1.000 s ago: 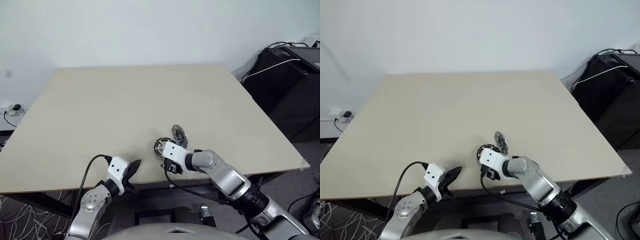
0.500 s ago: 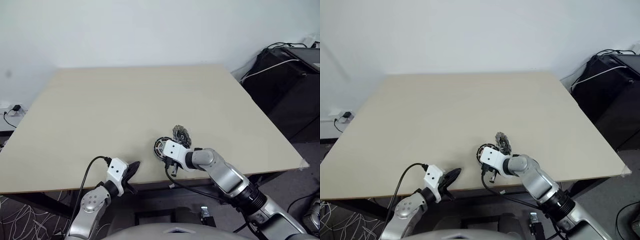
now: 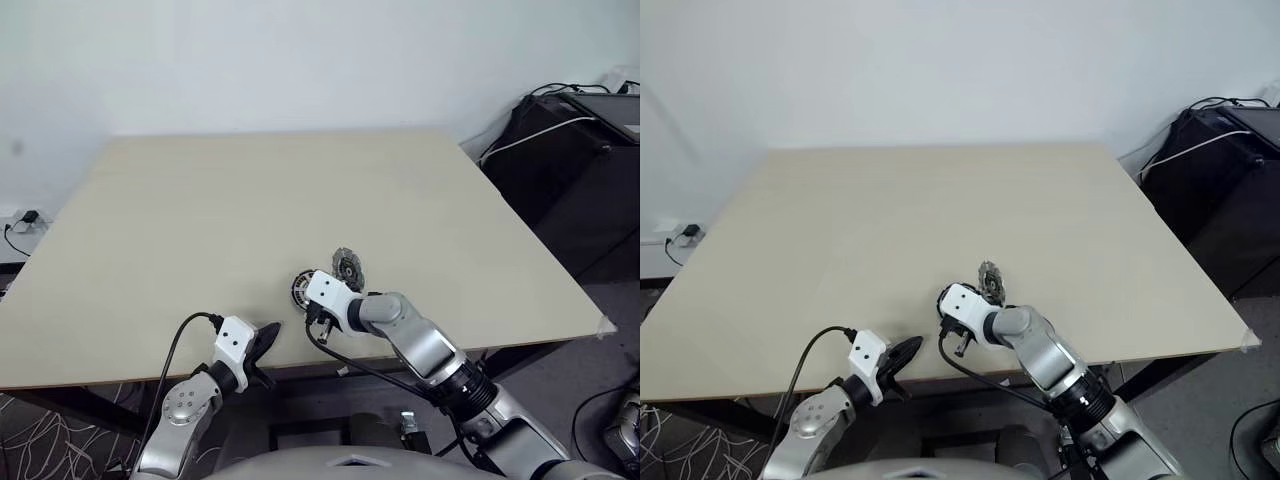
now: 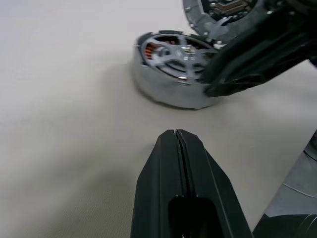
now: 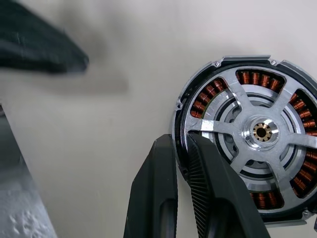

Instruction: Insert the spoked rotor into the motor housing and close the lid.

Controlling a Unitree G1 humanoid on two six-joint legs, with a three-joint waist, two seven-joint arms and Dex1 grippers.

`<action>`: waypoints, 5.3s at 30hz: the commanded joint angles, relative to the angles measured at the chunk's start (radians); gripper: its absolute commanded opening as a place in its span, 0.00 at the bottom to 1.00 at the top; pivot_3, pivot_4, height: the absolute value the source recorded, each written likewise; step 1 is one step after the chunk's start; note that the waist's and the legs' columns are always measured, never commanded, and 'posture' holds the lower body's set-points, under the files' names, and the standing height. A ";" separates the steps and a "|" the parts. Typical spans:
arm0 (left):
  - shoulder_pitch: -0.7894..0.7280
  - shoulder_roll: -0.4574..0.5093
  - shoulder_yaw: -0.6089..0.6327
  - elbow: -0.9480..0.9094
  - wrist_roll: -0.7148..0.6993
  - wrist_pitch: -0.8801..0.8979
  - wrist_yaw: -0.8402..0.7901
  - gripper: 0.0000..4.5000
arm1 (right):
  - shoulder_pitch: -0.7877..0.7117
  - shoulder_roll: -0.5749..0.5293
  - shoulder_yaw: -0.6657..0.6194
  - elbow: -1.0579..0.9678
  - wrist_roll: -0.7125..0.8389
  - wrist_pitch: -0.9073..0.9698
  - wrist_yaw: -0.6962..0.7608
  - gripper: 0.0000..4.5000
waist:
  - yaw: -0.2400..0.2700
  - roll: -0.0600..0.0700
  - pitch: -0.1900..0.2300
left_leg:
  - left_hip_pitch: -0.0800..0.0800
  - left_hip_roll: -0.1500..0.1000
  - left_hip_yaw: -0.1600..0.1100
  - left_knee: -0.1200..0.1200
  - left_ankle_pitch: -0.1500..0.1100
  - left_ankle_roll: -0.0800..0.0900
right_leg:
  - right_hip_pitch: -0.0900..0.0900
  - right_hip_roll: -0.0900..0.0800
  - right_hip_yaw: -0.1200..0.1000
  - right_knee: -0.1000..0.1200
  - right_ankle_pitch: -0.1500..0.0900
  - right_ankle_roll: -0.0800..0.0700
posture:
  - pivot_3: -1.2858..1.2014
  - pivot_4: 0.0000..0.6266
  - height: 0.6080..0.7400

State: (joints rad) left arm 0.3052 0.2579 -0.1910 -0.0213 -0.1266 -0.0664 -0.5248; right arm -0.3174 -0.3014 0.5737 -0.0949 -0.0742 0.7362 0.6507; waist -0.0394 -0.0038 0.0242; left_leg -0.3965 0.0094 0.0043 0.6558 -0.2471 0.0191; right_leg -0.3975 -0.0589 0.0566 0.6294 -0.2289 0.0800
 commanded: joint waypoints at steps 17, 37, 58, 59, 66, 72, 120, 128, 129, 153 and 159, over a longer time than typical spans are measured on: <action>-0.010 0.002 -0.009 -0.104 0.002 0.058 0.004 0.00 | 0.004 0.043 -0.054 -0.131 0.086 0.033 0.016 0.50 | 0.004 0.000 0.000 | -0.001 -0.001 0.000 0.000 0.000 0.000 | 0.000 -0.001 -0.001 -0.001 -0.001 0.001 | 0.52 0.00 1.00; -0.014 0.008 -0.011 -0.103 -0.006 0.068 -0.005 0.00 | -0.041 0.218 -0.394 -0.295 0.234 -0.067 -0.245 0.15 | 0.003 0.001 0.000 | -0.001 -0.001 0.000 -0.001 0.000 0.000 | 0.000 -0.001 -0.001 0.000 -0.001 0.001 | 0.52 0.00 1.00; -0.008 0.027 -0.007 -0.117 -0.015 0.057 -0.032 0.00 | 0.412 -0.144 -0.459 -0.386 0.152 -0.218 -0.162 0.00 | 0.003 0.001 0.000 | 0.002 0.000 0.001 0.000 0.000 0.000 | 0.002 0.000 0.000 -0.001 -0.003 0.004 | 0.52 0.00 1.00; -0.010 0.028 -0.007 -0.118 -0.015 0.058 -0.033 0.00 | 0.416 -0.131 -0.459 -0.389 0.175 -0.226 -0.154 0.00 | 0.004 0.001 0.000 | 0.002 0.001 0.000 0.001 -0.001 -0.001 | 0.003 -0.001 0.000 -0.001 -0.003 0.004 | 0.52 0.00 1.00; -0.012 0.030 -0.010 -0.141 -0.012 0.074 -0.033 0.00 | 0.377 -0.049 -0.443 -0.349 0.276 -0.240 -0.118 0.00 | 0.003 0.000 0.001 | 0.001 0.002 0.001 0.000 0.000 0.000 | 0.002 -0.002 0.000 -0.001 -0.003 0.004 | 0.52 0.00 1.00; -0.008 0.028 -0.009 -0.151 -0.011 0.083 -0.027 0.00 | 0.307 0.003 -0.384 -0.229 0.269 -0.257 -0.110 0.00 | 0.003 0.001 0.001 | 0.002 0.002 0.001 0.000 0.000 0.000 | 0.002 -0.002 0.000 -0.001 -0.003 0.003 | 0.52 0.00 1.00; -0.028 0.019 -0.008 -0.049 -0.005 0.005 -0.034 0.00 | 0.139 0.158 -0.273 0.179 0.184 -0.477 -0.098 0.99 | 0.002 0.002 0.000 | 0.002 0.000 0.001 0.000 0.000 0.000 | 0.002 -0.001 0.000 0.000 -0.001 0.001 | 0.52 0.00 1.00; -0.029 0.018 -0.008 -0.044 -0.004 0.003 -0.031 0.00 | 0.110 0.166 -0.309 0.250 0.179 -0.505 -0.123 0.99 | 0.002 0.002 0.000 | 0.002 0.000 0.001 0.000 0.000 0.000 | 0.002 -0.001 0.000 0.000 -0.001 0.001 | 0.52 0.00 1.00; -0.030 0.018 -0.008 -0.042 -0.004 0.002 -0.032 0.00 | 0.107 0.166 -0.314 0.258 0.176 -0.509 -0.129 0.99 | 0.002 0.002 0.000 | 0.002 0.000 0.001 0.000 0.000 0.000 | 0.002 -0.001 0.000 0.000 -0.001 0.001 | 0.52 0.00 1.00; -0.031 0.021 -0.008 -0.054 -0.002 0.011 -0.020 0.00 | 0.110 0.164 -0.292 0.268 0.147 -0.510 -0.101 0.71 | 0.001 0.002 -0.001 | 0.002 0.000 0.001 0.000 0.000 0.000 | 0.002 0.000 0.000 0.000 0.000 -0.001 | 0.52 0.00 1.00; -0.034 0.019 -0.011 -0.053 -0.003 0.013 -0.021 0.00 | 0.098 0.147 -0.261 0.268 0.110 -0.486 -0.099 0.71 | 0.001 0.002 -0.001 | 0.002 0.000 0.001 0.000 0.000 0.000 | 0.002 0.000 0.000 0.000 0.000 -0.001 | 0.52 0.00 1.00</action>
State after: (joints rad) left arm 0.2848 0.2789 -0.2047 -0.0424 -0.1285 -0.0488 -0.5464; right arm -0.1966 -0.1523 0.3000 0.1996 0.0527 0.2480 0.5473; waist -0.0380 -0.0014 0.0233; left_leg -0.3946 0.0091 0.0051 0.6557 -0.2470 0.0193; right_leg -0.3953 -0.0591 0.0568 0.6295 -0.2287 0.0791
